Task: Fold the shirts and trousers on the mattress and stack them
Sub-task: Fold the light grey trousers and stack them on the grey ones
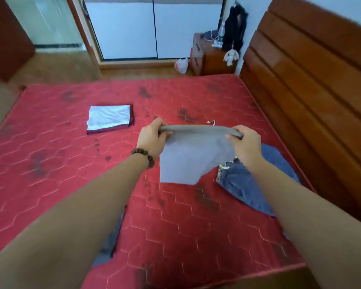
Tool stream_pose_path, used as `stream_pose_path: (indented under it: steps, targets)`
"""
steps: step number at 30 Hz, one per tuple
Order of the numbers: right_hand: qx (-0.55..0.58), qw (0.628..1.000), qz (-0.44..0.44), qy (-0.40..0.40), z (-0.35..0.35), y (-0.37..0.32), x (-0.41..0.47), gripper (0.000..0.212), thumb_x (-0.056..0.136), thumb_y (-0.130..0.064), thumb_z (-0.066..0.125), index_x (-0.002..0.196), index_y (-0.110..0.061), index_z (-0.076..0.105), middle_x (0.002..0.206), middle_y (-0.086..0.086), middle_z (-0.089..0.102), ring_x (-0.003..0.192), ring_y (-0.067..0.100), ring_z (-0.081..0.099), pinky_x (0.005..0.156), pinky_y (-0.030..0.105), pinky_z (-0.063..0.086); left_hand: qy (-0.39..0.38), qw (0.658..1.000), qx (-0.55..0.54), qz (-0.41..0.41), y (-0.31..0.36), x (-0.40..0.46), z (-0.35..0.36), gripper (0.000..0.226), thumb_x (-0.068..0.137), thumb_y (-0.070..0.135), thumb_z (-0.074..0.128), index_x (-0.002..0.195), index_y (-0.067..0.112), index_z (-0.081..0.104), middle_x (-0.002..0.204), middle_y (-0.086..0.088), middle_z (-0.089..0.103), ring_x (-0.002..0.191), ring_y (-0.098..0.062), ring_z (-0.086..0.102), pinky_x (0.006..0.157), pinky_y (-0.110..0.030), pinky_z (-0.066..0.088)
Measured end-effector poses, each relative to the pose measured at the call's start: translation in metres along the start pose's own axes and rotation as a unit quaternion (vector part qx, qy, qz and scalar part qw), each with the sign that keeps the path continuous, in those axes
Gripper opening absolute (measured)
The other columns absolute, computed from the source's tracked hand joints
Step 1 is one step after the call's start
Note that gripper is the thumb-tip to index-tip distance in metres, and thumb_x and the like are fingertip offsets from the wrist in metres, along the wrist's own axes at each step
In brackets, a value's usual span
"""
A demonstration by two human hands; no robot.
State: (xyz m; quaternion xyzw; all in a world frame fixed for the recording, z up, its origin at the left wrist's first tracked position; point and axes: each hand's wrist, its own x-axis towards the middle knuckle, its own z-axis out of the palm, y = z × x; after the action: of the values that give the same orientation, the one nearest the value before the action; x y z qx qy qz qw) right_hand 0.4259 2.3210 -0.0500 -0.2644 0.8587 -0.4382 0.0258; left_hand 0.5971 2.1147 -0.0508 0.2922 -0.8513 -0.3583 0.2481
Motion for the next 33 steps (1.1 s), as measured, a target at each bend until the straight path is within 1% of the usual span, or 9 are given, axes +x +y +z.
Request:
stream_pose_path:
  steps: [3,6,10,13,16,19,25,29,33]
  targets:
    - [0.069,0.997,-0.013,0.031,-0.042,-0.051,0.022,0.01,0.082,-0.008,0.064,0.083,-0.017,0.06,0.072,-0.008,0.056,0.068,0.008,0.048,0.063,0.027,0.04,0.057,0.997,-0.054,0.019,0.053,0.018,-0.041,0.02,0.085,0.018,0.068,0.073,0.018,0.051,0.058,0.008,0.045,0.054,-0.005,0.04,0.049,-0.013,0.031]
    - [0.106,0.992,-0.053,0.052,-0.079,-0.088,0.025,0.014,0.085,-0.019,0.068,0.085,-0.012,0.055,0.076,-0.006,0.053,0.069,0.008,0.047,0.063,0.025,0.039,0.109,0.986,-0.121,0.028,0.094,0.016,-0.067,0.02,0.088,0.022,0.065,0.075,0.015,0.051,0.063,0.003,0.05,0.057,-0.007,0.042,0.052,-0.013,0.034]
    - [0.12,0.989,-0.082,0.04,-0.116,-0.115,0.008,0.016,0.089,-0.017,0.064,0.09,-0.003,0.058,0.087,0.015,0.061,0.079,0.019,0.053,0.074,0.036,0.044,0.133,0.973,-0.188,0.02,0.133,-0.007,-0.08,0.022,0.093,0.022,0.058,0.085,0.001,0.054,0.082,-0.016,0.064,0.076,-0.023,0.057,0.074,-0.037,0.047]
    - [0.15,0.986,-0.062,0.036,-0.136,-0.126,-0.008,0.015,0.092,-0.017,0.061,0.103,-0.007,0.062,0.101,0.014,0.065,0.092,0.024,0.06,0.085,0.037,0.047,0.142,0.965,-0.222,0.004,0.155,-0.028,-0.086,0.022,0.094,0.025,0.057,0.076,0.013,0.054,0.078,-0.003,0.063,0.075,-0.017,0.057,0.079,-0.043,0.05]
    - [0.186,0.98,-0.059,0.041,-0.15,-0.131,-0.026,0.014,0.093,-0.017,0.06,0.106,-0.013,0.061,0.104,0.011,0.065,0.095,0.023,0.06,0.084,0.033,0.046,0.127,0.953,-0.274,-0.014,0.169,-0.05,-0.091,0.024,0.093,0.026,0.058,0.069,0.022,0.055,0.075,0.004,0.065,0.076,-0.016,0.061,0.08,-0.042,0.051]
    - [0.203,0.977,-0.056,0.026,-0.159,-0.127,-0.049,0.013,0.093,-0.016,0.06,0.105,-0.015,0.059,0.104,0.013,0.065,0.097,0.027,0.061,0.088,0.038,0.048,0.089,0.941,-0.324,-0.03,0.172,-0.076,-0.092,0.015,0.094,0.022,0.059,0.083,0.011,0.062,0.089,-0.011,0.07,0.086,-0.027,0.067,0.082,-0.044,0.054]
    - [0.176,0.981,-0.073,-0.019,-0.169,-0.099,-0.087,0.004,0.093,-0.015,0.06,0.097,-0.015,0.06,0.098,0.012,0.066,0.091,0.027,0.062,0.086,0.042,0.049,0.061,0.939,-0.335,-0.053,0.16,-0.125,-0.079,0.015,0.095,0.014,0.058,0.082,0.006,0.059,0.073,-0.005,0.063,0.06,-0.012,0.056,0.054,-0.021,0.046]
    - [0.171,0.981,-0.079,-0.042,-0.166,-0.09,-0.092,0.009,0.094,-0.016,0.058,0.1,-0.012,0.063,0.098,0.009,0.067,0.095,0.027,0.063,0.087,0.04,0.05,0.062,0.942,-0.322,-0.065,0.153,-0.133,-0.083,0.021,0.093,0.015,0.061,0.072,0.012,0.06,0.064,0.002,0.066,0.056,-0.008,0.058,0.054,-0.02,0.048]
    - [0.151,0.983,-0.094,-0.044,-0.155,-0.087,-0.083,0.017,0.096,-0.018,0.054,0.095,-0.005,0.064,0.094,0.018,0.064,0.088,0.03,0.06,0.084,0.041,0.049,0.034,0.94,-0.328,-0.087,0.147,-0.122,-0.092,0.018,0.091,0.019,0.064,0.076,0.012,0.069,0.075,-0.005,0.073,0.069,-0.02,0.067,0.069,-0.033,0.057]
